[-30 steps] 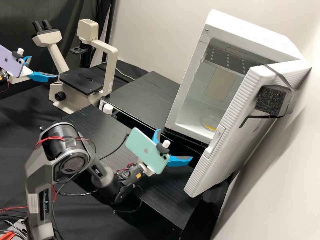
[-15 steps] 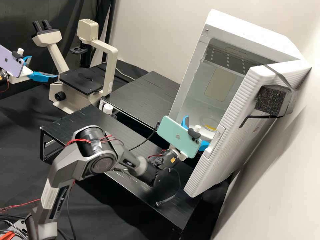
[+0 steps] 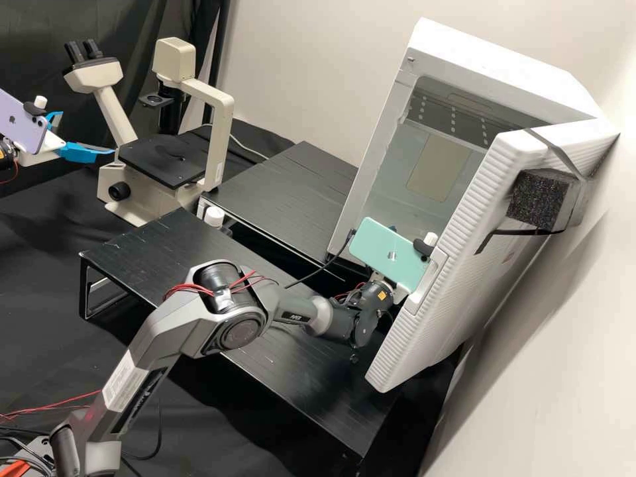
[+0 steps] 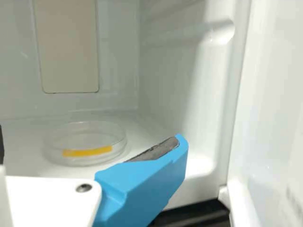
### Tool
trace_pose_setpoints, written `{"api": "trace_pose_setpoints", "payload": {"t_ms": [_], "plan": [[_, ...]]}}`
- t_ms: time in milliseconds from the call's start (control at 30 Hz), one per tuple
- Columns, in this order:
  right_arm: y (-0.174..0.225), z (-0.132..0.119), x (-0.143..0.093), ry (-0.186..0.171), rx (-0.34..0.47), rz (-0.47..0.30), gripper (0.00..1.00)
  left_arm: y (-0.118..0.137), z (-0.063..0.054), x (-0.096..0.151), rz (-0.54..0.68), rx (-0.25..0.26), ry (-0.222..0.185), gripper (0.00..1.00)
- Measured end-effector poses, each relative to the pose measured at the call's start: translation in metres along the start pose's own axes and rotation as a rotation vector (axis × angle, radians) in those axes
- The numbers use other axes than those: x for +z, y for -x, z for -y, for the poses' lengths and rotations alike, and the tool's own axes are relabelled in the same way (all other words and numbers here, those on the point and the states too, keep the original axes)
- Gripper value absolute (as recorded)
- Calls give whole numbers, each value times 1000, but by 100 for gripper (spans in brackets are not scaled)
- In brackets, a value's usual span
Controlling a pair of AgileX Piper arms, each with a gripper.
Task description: Take out the petri dish and place it under the microscope.
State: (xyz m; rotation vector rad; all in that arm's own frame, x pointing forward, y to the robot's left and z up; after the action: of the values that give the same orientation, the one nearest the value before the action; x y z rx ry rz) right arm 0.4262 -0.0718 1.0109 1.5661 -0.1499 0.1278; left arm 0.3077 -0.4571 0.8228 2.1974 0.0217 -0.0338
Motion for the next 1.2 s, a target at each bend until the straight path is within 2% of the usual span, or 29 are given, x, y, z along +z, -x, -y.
{"api": "trace_pose_setpoints", "payload": {"t_ms": [33, 200, 267, 633, 900, 1200], "plan": [[-3, -1, 1, 5, -3, 6, 100, 0, 0, 0, 0, 0, 0, 100], [-16, -11, -4, 76, -9, 3, 100, 0, 0, 0, 0, 0, 0, 100], [-20, -11, -5, 84, -8, 1, 100, 0, 0, 0, 0, 0, 0, 100], [-39, 6, -11, 88, -43, 19, 100, 0, 0, 0, 0, 0, 0, 100], [-50, 20, -5, 89, -69, 53, 100, 0, 0, 0, 0, 0, 0, 100], [-57, 25, -1, 66, -70, 60, 100, 0, 0, 0, 0, 0, 0, 100]]}}
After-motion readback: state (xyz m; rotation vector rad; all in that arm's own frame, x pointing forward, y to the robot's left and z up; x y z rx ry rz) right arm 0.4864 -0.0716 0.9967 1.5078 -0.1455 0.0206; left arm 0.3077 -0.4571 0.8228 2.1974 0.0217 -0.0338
